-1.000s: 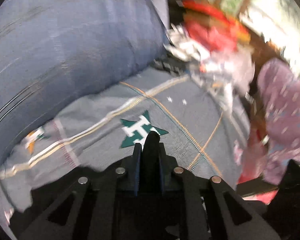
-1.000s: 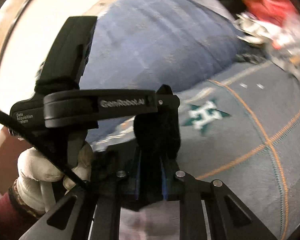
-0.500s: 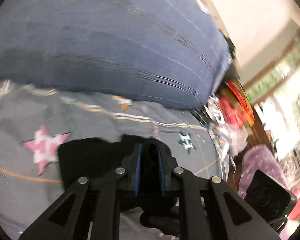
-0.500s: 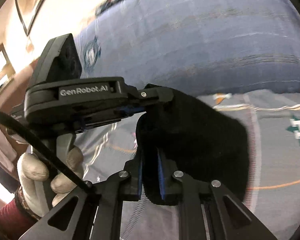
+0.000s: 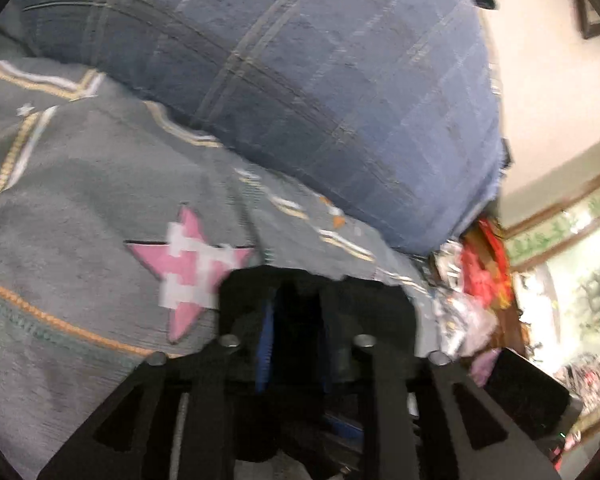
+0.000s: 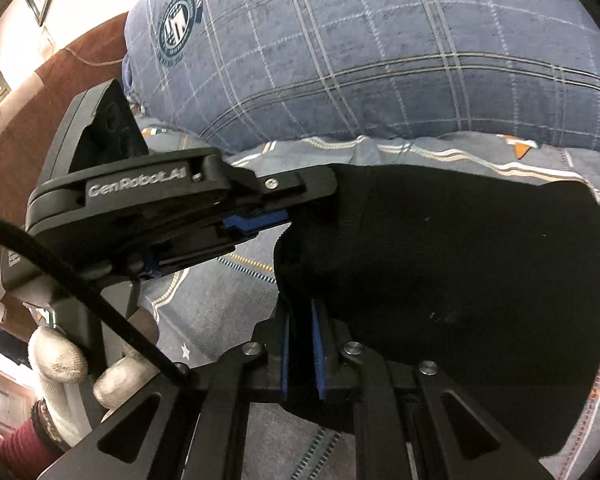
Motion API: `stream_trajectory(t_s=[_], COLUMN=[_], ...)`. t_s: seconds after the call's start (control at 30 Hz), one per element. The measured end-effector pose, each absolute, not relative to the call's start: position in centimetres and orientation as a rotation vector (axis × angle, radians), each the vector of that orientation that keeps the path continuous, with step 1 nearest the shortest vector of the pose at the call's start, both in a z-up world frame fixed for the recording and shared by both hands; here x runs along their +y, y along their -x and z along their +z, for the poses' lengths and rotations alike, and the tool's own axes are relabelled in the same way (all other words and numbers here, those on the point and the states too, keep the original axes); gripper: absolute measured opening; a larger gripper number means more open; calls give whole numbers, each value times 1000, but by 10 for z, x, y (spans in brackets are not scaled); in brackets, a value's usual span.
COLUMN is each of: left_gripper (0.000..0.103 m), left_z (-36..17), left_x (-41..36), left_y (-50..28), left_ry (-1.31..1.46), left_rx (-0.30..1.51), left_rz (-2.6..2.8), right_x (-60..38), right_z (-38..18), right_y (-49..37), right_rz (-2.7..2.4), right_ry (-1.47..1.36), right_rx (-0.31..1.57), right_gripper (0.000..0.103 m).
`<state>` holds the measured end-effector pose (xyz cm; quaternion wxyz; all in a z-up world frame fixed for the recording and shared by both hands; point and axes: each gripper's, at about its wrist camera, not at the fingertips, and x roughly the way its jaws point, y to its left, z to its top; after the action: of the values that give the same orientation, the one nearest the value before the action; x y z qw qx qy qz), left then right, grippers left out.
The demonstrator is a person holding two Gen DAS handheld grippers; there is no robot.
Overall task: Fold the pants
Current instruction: 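Lift and fold the pants end over with both grippers, then open both grippers and pull back from the folded black pants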
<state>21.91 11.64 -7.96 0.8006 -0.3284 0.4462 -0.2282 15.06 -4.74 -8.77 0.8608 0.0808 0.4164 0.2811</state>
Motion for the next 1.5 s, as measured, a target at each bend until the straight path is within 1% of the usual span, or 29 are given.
stream_trajectory(t_s=[0.07,0.1,0.13,0.17,0.3,0.4,0.47,0.53,0.57,0.67,0.73,0.87,0.97,1.03,1.17,1.2,1.3,1.33,1.4,1.5], left_gripper=[30,34,36,36,39,40,43,52,53,53,53,53,53,54,54,54,54,57,65,66], left_z=[-88,-91,-91,-90,-68,-38,-22,-10,-9,-20,-38,-77,-81,-81,-74,-65,-34,-25,-13,-8], left_x=[123,130,135,142,166,159,143,117,105,65,56,66,65,62,66,69,78,81,85,87], left_y=[-220,-219,-218,-215,-198,-189,-186,-185,-185,-197,-208,-217,-213,-213,-211,-203,-167,-152,-120,-72], left_ry=[728,756,781,809,847,788,726,650,614,487,446,509,483,461,464,456,399,378,337,295], left_rx=[985,992,989,981,920,872,856,855,861,909,939,995,965,962,985,983,926,905,867,824], left_rz=[-451,-438,-429,-421,-374,-381,-400,-434,-445,-431,-377,-319,-341,-341,-336,-325,-281,-264,-216,-141], right_x=[-43,-42,-42,-43,-57,-84,-108,-141,-156,-186,-192,-186,-188,-193,-196,-197,-199,-199,-200,-203], right_z=[-88,-88,-85,-82,-62,-49,-43,-42,-42,-44,-50,-75,-103,-110,-108,-103,-83,-78,-74,-78], right_y=[-150,-149,-145,-140,-110,-92,-89,-100,-108,-135,-160,-212,-238,-244,-238,-235,-205,-193,-166,-122], right_rz=[611,623,649,674,732,748,699,586,531,486,484,442,384,375,370,357,354,358,362,357], right_ry=[-166,-157,-153,-155,-150,-178,-206,-249,-279,-408,-472,-463,-481,-517,-526,-520,-466,-443,-407,-384], right_rx=[885,880,874,870,812,775,753,742,742,748,780,855,918,874,838,834,744,722,680,648], right_gripper=[16,22,26,33,49,49,49,49,49,49,49,49,49,48,48,48,51,51,58,60])
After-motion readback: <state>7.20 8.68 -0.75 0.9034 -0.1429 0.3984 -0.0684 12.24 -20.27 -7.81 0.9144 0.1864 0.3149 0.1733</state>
